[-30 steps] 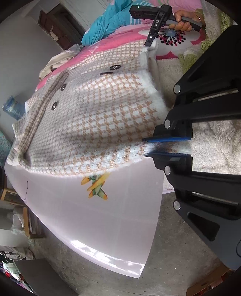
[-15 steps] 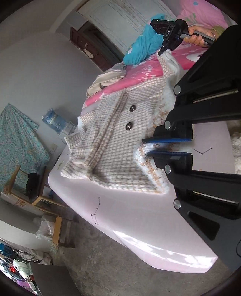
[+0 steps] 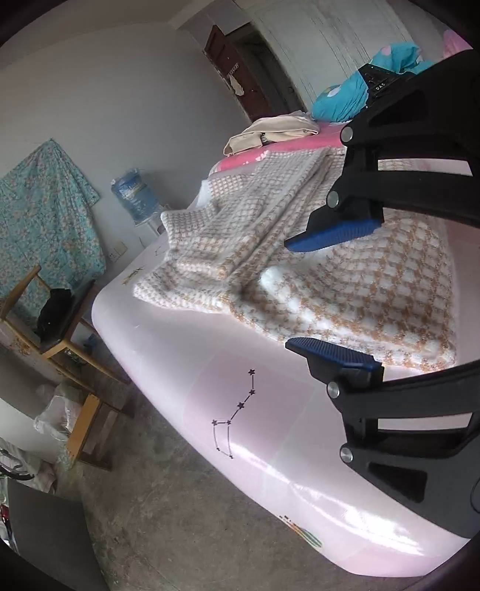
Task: Fold large clothes
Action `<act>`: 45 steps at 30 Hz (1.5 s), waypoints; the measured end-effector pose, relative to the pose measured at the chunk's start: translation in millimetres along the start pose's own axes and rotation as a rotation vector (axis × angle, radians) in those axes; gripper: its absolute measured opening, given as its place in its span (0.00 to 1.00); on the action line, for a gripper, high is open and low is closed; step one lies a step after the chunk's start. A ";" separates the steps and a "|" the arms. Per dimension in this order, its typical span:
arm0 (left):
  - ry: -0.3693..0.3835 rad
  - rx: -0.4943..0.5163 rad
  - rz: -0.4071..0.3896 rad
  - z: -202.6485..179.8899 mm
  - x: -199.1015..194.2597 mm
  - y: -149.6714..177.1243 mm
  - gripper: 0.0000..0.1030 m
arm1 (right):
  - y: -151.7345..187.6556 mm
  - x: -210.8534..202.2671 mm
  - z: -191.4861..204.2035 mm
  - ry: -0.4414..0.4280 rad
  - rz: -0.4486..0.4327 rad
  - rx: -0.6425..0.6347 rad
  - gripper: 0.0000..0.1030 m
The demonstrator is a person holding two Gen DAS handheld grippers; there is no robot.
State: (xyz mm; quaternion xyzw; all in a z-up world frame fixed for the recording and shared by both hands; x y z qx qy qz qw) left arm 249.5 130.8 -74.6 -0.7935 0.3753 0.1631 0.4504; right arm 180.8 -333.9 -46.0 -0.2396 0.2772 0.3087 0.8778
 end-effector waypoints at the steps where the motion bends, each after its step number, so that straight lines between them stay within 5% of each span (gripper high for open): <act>1: -0.006 0.025 -0.011 -3.6 -4.0 -1.2 0.44 | 1.3 -2.9 3.8 0.022 -0.023 -0.046 0.45; 6: 0.044 0.297 0.031 -68.0 -5.3 19.6 0.43 | 26.3 -10.3 43.3 0.094 -0.077 -0.344 0.45; 10: 0.099 0.498 0.146 -122.9 20.9 68.1 0.43 | 85.5 19.1 73.8 0.181 0.024 -0.646 0.45; 13: 0.013 0.574 0.263 -123.3 50.2 104.3 0.44 | 124.0 46.3 62.2 0.288 0.121 -0.762 0.41; 15: -0.013 0.562 0.283 -112.0 59.5 116.1 0.43 | 136.2 60.7 36.6 0.358 0.205 -0.729 0.41; 22: 0.021 0.509 0.204 -104.1 17.8 106.7 0.42 | 129.4 19.9 28.8 0.300 0.161 -0.599 0.42; 26: 0.069 0.454 0.188 -93.0 -13.9 115.6 0.55 | 128.3 -20.9 19.4 0.264 0.137 -0.527 0.58; 32: 0.076 0.161 0.228 -39.2 -16.7 137.6 0.56 | 110.9 -48.8 -31.2 0.342 0.102 -0.298 0.58; 36: 0.211 -0.061 0.144 -17.8 -8.7 124.0 0.57 | 95.0 -41.4 -56.2 0.346 0.048 -0.167 0.59; 39: 0.268 -0.156 0.085 -9.8 -0.3 112.6 0.57 | 82.2 -28.6 -57.8 0.269 -0.001 -0.095 0.59; 45: 0.124 -0.114 0.032 -12.8 10.3 104.5 0.32 | 66.6 -4.3 -47.2 0.219 -0.114 -0.048 0.55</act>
Point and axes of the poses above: each gripper's, at about its wrist camera, not at the fingertips, and x roughly the way its jaws point, z to its left, y to its underside, the point moved 8 cm from there along x, roughly the way its jaws point, and after that the axes turned 13 degrees about x, right-handed, at the moved point
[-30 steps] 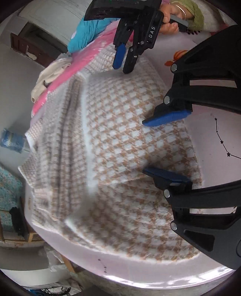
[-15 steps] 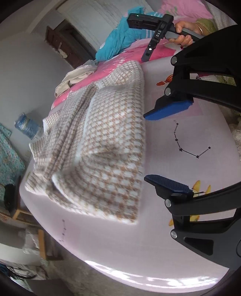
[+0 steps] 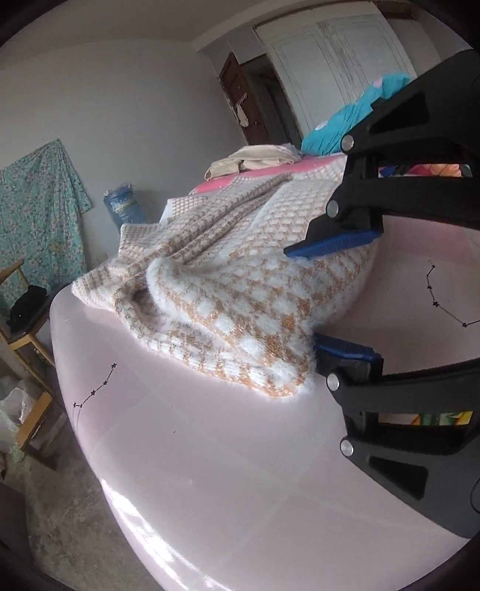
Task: Fold large clothes
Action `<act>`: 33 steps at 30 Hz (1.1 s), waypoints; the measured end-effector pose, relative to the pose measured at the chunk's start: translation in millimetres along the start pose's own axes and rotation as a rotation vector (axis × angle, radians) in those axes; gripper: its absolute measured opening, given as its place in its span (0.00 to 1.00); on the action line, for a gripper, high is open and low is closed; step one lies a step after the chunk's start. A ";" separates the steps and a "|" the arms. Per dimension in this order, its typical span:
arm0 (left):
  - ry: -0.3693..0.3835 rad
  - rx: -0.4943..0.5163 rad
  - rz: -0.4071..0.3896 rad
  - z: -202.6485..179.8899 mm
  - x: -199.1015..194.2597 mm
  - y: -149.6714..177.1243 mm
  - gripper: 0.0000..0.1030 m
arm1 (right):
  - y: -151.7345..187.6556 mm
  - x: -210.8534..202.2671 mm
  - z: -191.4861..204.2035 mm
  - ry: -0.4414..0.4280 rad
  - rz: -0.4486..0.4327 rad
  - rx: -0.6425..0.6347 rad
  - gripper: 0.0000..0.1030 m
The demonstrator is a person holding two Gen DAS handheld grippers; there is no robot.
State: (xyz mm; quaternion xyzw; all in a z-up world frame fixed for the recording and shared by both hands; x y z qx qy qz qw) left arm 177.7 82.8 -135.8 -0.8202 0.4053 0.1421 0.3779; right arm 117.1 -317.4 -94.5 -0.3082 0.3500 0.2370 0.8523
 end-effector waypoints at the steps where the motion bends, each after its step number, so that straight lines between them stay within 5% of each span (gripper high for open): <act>1: -0.035 0.029 -0.005 -1.8 2.0 -1.4 0.28 | -0.6 3.4 2.5 0.006 -0.014 -0.004 0.50; 3: -0.127 0.115 -0.011 -7.2 5.2 -3.3 0.25 | -0.9 9.3 5.0 0.027 -0.019 -0.010 0.25; 8: -0.291 0.330 -0.046 -34.3 -9.8 -6.7 0.09 | -6.3 -10.2 25.3 0.045 -0.089 -0.095 0.14; 17: -0.236 0.445 -0.115 -79.8 -71.8 -14.8 0.07 | -14.1 -77.7 60.8 0.024 -0.206 -0.237 0.08; 21: -0.217 0.460 -0.083 -81.2 -96.0 -1.1 0.07 | -1.9 -102.3 52.2 0.003 -0.176 -0.229 0.08; 25: -0.207 0.338 0.052 -37.1 -97.9 29.5 0.17 | 27.9 -93.2 23.6 -0.010 0.000 -0.174 0.12; 29: -0.295 0.140 0.150 35.1 -98.1 49.0 0.31 | 44.3 -67.5 -31.3 0.096 0.215 -0.073 0.41; 33: -0.331 0.090 0.054 59.4 -129.9 29.7 0.32 | 16.0 -100.8 -47.3 0.139 0.147 -0.068 0.51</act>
Point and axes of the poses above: each gripper's, at about its wrist camera, not at the fingertips, and x roughly the way its jaws point, z to its left, y to its underside, the point moved 8 cm from there along x, roughly the way its jaws point, and after that the axes turned 13 degrees about x, right-handed, at the moved point
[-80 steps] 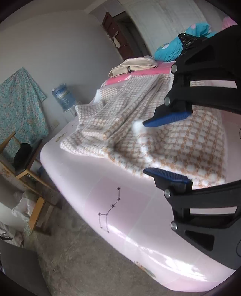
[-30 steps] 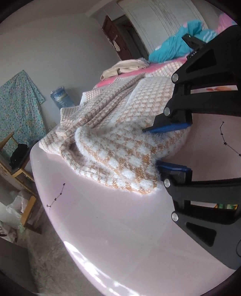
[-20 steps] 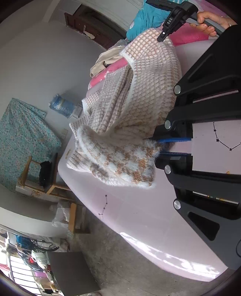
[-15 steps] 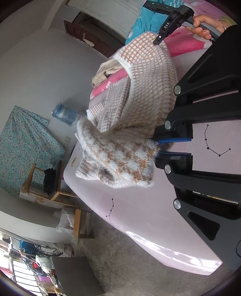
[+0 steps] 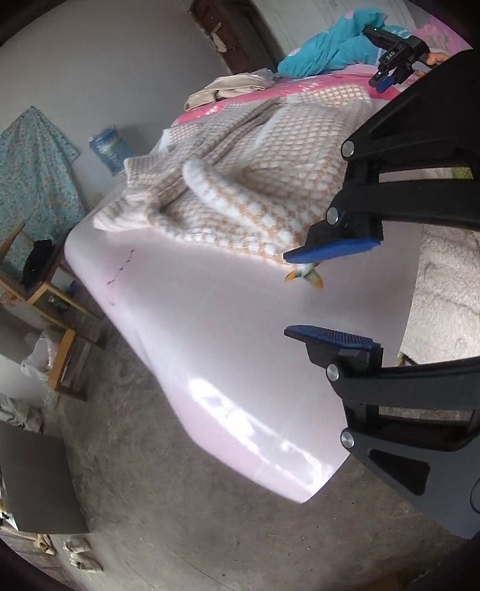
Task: Fold large clothes
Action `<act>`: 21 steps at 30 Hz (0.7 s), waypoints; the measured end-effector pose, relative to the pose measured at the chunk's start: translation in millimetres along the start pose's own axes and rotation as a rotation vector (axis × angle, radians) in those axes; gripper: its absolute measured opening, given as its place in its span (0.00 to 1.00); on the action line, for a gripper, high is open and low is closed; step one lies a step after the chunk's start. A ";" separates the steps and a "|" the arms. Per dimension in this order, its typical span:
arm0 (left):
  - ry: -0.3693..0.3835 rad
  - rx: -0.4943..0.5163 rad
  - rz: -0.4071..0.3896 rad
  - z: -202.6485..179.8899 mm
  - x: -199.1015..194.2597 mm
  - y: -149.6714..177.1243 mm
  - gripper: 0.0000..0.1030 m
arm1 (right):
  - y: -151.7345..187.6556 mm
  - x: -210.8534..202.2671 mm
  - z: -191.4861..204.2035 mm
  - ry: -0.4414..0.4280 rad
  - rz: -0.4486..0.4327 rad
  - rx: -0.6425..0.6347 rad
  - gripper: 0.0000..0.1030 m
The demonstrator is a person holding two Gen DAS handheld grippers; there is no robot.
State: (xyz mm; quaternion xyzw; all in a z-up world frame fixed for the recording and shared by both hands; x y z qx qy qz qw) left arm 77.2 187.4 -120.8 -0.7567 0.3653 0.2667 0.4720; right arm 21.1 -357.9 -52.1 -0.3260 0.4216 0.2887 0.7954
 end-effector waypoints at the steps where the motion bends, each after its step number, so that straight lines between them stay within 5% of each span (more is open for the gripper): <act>1: -0.012 0.021 -0.027 -0.5 -5.4 -7.1 0.34 | -7.9 -12.7 2.3 -0.001 -0.045 -0.012 0.51; 5: 0.010 0.177 -0.088 -44.1 -7.2 -31.9 0.35 | -26.7 -25.8 43.9 -0.045 -0.147 -0.129 0.51; 8: 0.071 0.323 -0.082 -97.0 10.2 -39.9 0.36 | -27.1 -0.1 95.3 -0.116 -0.125 -0.259 0.51; 13: -0.063 0.506 -0.057 -140.0 55.1 -53.9 0.37 | -40.5 52.5 135.4 -0.012 -0.130 -0.419 0.51; 17: -0.116 0.569 -0.036 -147.7 75.2 -73.2 0.37 | -69.3 76.6 136.9 0.014 -0.107 -0.415 0.51; 21: -0.132 0.626 -0.027 -156.5 84.8 -86.4 0.55 | -88.7 90.9 146.5 -0.023 -0.061 -0.404 0.52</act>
Point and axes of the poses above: each gripper's, at about its wrist camera, not at the fingertips, and x roughly the way its jaws point, z to its left, y to its underside, the point moved 8 cm from there along x, roughly the way its jaws point, and after that the axes turned 13 degrees about x, right-handed, at the moved point
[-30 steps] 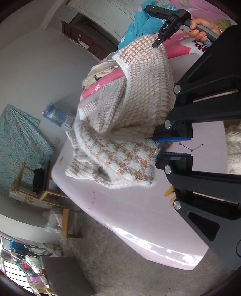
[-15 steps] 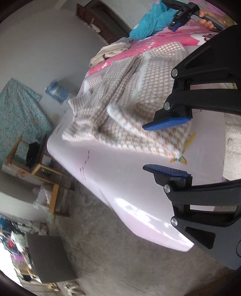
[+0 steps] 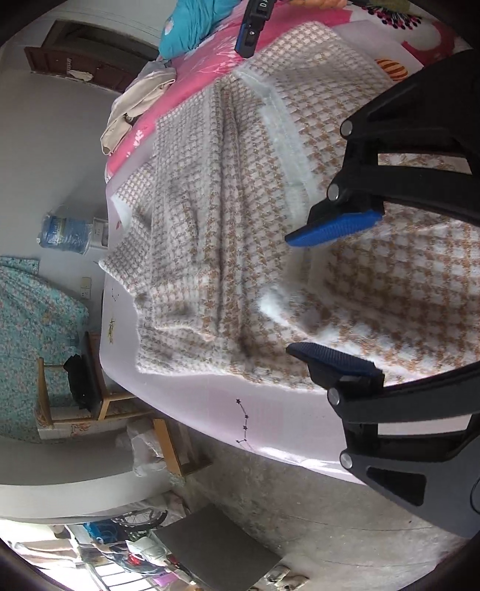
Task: Fold large clothes
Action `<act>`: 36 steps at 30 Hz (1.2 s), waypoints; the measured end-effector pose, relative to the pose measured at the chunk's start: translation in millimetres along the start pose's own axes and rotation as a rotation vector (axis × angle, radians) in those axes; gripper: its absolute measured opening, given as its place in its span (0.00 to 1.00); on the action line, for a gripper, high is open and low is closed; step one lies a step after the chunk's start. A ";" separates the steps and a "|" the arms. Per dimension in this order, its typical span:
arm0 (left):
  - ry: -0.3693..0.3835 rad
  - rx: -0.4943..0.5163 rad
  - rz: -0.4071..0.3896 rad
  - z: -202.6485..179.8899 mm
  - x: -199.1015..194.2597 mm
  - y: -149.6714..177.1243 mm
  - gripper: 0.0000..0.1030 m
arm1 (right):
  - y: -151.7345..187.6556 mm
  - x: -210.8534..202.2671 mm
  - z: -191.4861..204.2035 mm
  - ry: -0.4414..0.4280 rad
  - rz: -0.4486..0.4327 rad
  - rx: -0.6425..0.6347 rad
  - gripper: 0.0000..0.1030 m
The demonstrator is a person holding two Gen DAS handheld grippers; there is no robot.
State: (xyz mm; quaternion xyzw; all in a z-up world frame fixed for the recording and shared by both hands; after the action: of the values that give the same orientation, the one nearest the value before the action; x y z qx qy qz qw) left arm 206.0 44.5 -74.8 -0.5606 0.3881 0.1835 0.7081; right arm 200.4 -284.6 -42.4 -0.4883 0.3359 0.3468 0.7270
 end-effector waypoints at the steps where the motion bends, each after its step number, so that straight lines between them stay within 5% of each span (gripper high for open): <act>1: -0.017 0.017 0.012 -0.3 5.2 -2.3 0.57 | -3.9 5.6 -3.0 0.012 0.005 0.009 0.53; 5: -0.037 0.056 0.078 1.1 32.0 -0.1 0.56 | -5.8 35.6 -14.7 0.013 0.090 0.038 0.54; 10: -0.017 0.083 0.110 0.5 43.6 5.1 0.19 | 4.6 50.2 -19.8 0.010 0.154 0.026 0.53; 13: -0.027 0.087 0.119 4.9 44.5 8.5 0.12 | 7.0 48.7 -24.7 0.017 0.163 0.029 0.48; 20: -0.030 0.097 0.133 3.9 45.3 11.9 0.11 | 9.4 48.1 -30.6 -0.042 0.195 0.072 0.47; 23: -0.031 0.084 0.124 6.0 42.6 9.9 0.10 | 11.4 40.9 -24.5 -0.022 0.173 0.019 0.10; 31: -0.068 0.073 -0.077 23.9 -5.8 -61.2 0.08 | -45.3 -15.4 -8.4 -0.069 -0.056 0.005 0.08; 36: -0.111 0.100 -0.049 24.5 29.0 -65.4 0.08 | -57.8 6.1 -15.4 -0.039 -0.072 0.018 0.08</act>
State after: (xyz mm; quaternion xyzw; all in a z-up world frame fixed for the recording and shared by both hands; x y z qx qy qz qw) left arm 278.2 42.4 -52.4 -0.5226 0.3432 0.1774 0.7600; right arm 249.4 -314.3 -24.5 -0.4867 0.3068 0.3267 0.7498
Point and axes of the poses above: each gripper's, at about its wrist camera, not at the fingertips, and x roughly the way its jaws point, z to its left, y to its underside, the point moved 8 cm from there along x, roughly the way its jaws point, and after that the axes turned 13 degrees about x, right-handed, at the moved point
